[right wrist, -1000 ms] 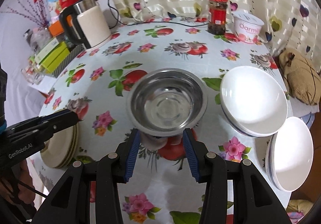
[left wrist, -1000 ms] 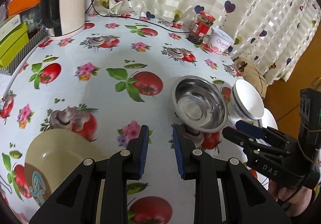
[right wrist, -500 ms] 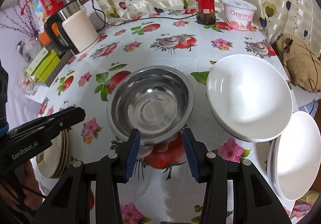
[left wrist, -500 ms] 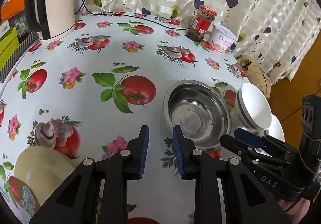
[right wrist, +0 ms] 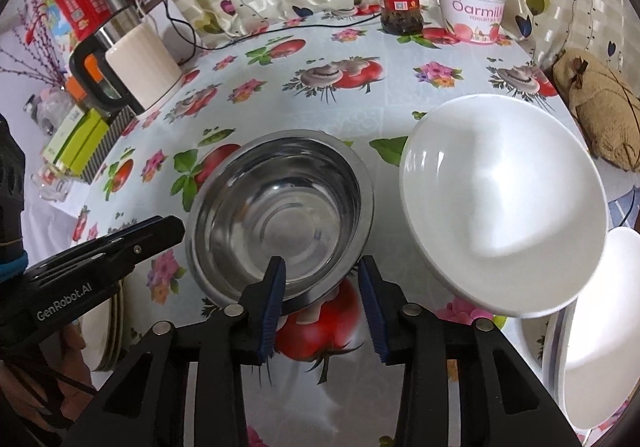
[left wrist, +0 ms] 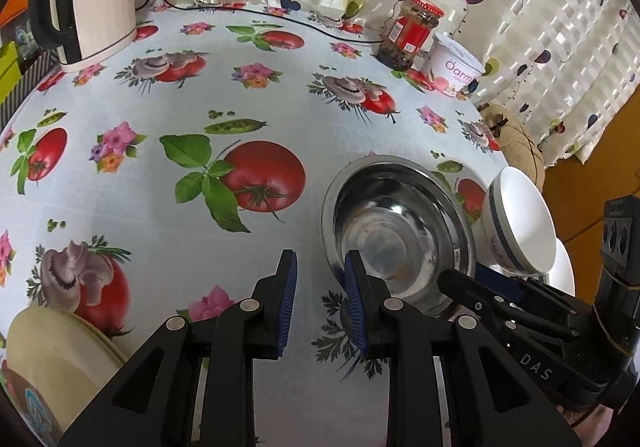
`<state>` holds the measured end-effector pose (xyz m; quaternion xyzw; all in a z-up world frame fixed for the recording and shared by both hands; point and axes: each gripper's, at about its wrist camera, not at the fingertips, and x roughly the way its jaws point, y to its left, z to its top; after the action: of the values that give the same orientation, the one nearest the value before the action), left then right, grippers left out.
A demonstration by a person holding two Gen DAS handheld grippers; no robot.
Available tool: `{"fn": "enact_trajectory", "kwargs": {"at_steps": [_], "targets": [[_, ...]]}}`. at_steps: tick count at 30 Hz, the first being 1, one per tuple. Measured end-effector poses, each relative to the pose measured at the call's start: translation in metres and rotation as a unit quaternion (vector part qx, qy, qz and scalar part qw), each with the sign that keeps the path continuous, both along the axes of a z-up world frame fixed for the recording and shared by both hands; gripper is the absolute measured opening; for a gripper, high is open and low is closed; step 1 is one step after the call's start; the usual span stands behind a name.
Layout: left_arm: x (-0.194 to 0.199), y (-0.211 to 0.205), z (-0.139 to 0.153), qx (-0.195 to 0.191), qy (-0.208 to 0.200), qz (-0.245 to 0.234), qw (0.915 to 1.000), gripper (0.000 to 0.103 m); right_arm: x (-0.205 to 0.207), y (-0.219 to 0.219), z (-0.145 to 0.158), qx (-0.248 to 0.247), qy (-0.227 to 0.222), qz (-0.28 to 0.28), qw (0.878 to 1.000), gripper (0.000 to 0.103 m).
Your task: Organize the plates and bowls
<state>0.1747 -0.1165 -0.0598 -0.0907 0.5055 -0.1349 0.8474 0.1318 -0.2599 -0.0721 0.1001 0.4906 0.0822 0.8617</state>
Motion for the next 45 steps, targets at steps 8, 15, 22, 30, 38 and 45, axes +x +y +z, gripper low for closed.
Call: {"fn": "enact_trajectory", "kwargs": {"at_steps": [8, 15, 22, 30, 38, 45], "targets": [[0.001, -0.009, -0.003, -0.003, 0.003, -0.014, 0.9999, 0.026, 0.004, -0.002, -0.003, 0.007, 0.001, 0.001, 1.000, 0.022], [-0.014, -0.007, -0.003, 0.004, 0.011, -0.022, 0.9997, 0.025, -0.006, -0.001, -0.002, 0.006, 0.006, 0.005, 1.000, 0.022], [-0.040, -0.004, -0.003, 0.011, 0.015, -0.033, 0.9993, 0.026, -0.033, 0.011, -0.001, -0.005, 0.011, 0.019, 1.000, 0.022], [-0.060, -0.006, -0.004, 0.014, 0.017, -0.048, 0.9986, 0.026, -0.059, 0.015, 0.002, -0.021, 0.009, 0.020, 1.000, 0.022], [-0.068, -0.007, -0.002, 0.005, 0.015, -0.059, 0.9982, 0.026, -0.070, 0.014, 0.003, -0.026, 0.011, 0.011, 1.000, 0.026], [-0.069, -0.003, 0.003, 0.010, 0.008, -0.050, 0.9987, 0.026, -0.080, 0.014, 0.013, -0.043, -0.010, 0.005, 0.999, 0.040]]}}
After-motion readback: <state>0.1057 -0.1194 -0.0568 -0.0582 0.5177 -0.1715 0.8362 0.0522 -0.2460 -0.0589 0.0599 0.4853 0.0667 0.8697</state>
